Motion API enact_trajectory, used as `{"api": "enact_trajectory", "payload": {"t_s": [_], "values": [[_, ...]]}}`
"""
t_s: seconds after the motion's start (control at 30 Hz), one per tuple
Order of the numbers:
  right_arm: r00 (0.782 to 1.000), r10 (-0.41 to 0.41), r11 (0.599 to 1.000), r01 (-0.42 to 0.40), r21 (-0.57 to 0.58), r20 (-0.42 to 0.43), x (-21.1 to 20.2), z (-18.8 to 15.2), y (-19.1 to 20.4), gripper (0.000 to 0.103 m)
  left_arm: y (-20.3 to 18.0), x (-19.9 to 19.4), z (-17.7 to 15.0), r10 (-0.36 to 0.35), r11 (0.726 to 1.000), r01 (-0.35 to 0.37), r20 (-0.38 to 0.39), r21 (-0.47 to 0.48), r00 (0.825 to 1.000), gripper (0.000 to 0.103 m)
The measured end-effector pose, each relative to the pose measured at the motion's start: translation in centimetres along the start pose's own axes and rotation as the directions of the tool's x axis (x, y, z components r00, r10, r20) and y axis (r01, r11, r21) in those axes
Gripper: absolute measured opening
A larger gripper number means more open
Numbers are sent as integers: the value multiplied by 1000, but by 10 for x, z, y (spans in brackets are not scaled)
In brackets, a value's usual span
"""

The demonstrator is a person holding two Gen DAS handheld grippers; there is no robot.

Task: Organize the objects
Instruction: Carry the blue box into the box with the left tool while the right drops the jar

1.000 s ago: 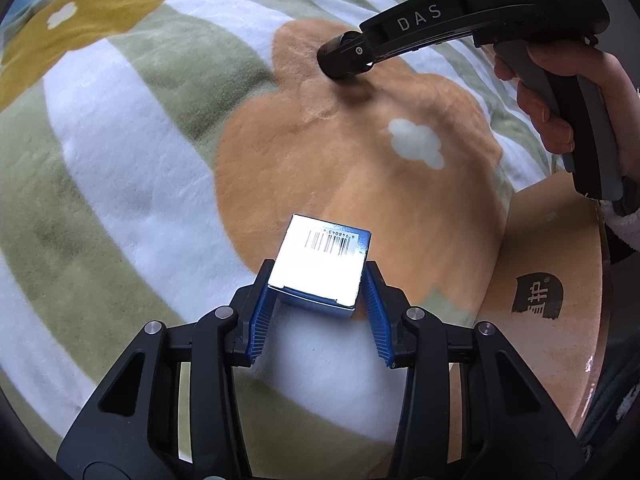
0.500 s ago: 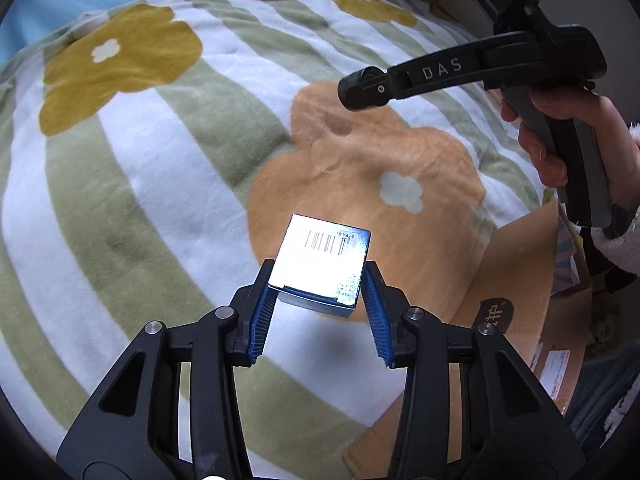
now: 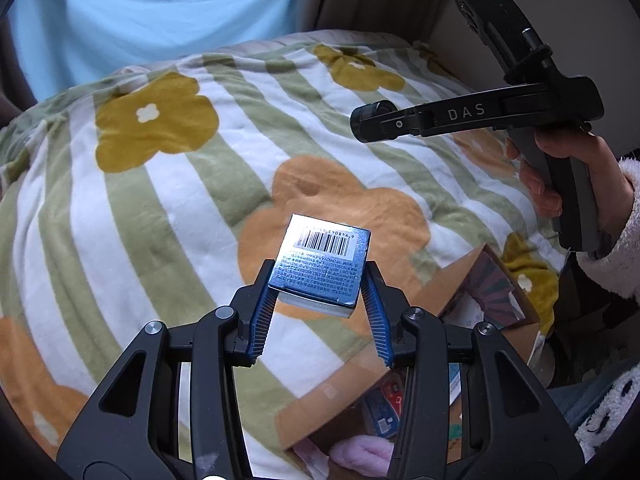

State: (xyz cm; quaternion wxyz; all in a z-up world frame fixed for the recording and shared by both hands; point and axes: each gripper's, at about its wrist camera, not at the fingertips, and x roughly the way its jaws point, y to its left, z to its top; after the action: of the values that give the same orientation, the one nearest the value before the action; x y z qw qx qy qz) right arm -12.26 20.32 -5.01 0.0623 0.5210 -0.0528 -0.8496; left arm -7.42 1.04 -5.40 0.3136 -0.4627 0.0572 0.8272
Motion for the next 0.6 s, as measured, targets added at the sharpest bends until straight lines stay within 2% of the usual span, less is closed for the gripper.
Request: {"api": "enact_trajectory", "payload": {"t_s": [0.33,0.6], "values": [[999,40,998,-40,-44,0,-58,-59,5,35,-60,-36,-41,97,993,-96,2,-73,995,39],[998,44,998,-47,-48,-53,-73,-119,-4,35,-102,-39,-77,111,978,-112,-17,-176,994,39]]}}
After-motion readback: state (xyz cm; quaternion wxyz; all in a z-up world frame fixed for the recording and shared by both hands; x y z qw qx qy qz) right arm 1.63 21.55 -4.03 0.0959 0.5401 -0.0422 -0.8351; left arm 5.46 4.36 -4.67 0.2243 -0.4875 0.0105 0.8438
